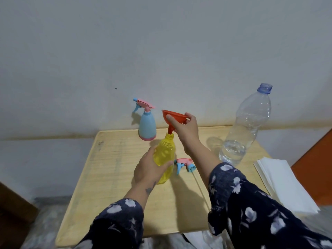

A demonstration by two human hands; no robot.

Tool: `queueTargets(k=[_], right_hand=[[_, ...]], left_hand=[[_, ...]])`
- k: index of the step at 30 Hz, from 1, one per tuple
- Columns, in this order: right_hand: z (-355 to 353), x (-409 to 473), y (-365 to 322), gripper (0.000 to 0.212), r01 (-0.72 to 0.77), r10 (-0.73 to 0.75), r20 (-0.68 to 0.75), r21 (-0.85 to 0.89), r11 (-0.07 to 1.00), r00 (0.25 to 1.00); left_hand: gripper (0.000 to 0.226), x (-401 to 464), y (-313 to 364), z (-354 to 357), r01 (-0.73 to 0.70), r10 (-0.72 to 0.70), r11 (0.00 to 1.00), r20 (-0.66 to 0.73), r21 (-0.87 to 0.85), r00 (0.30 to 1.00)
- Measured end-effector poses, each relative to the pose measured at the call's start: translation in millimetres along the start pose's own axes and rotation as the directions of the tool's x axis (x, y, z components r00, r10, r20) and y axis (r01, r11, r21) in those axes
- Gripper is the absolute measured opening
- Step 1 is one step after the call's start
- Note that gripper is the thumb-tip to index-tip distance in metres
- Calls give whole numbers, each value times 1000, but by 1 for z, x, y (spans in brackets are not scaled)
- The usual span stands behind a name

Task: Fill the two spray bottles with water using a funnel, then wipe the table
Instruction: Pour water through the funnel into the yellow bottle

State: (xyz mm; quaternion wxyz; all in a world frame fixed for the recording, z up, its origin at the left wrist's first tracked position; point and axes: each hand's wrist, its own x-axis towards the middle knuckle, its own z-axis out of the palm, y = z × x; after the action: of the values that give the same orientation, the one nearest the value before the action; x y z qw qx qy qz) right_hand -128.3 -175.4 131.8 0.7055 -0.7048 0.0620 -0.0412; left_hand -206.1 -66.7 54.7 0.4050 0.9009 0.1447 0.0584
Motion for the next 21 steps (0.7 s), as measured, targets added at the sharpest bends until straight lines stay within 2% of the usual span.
queueTargets(k=[6, 13, 16, 21], right_hand=[[3, -23, 15, 86, 81, -77, 69, -52, 995, 995], [-15, -29, 35, 102, 51, -29, 140, -156, 986, 990], [-38, -29, 50, 91, 26, -10, 68, -249, 968, 998], [-95, -28, 76, 71, -46, -33, -187, -403, 914, 982]], left_hand=[[68, 7, 0, -1, -2, 2, 998, -4, -60, 1000], [71, 16, -8, 9, -6, 7, 991, 11, -134, 1000], [75, 21, -16, 17, -30, 35, 981, 25, -191, 999], [76, 24, -24, 33, -59, 69, 957, 24, -283, 997]])
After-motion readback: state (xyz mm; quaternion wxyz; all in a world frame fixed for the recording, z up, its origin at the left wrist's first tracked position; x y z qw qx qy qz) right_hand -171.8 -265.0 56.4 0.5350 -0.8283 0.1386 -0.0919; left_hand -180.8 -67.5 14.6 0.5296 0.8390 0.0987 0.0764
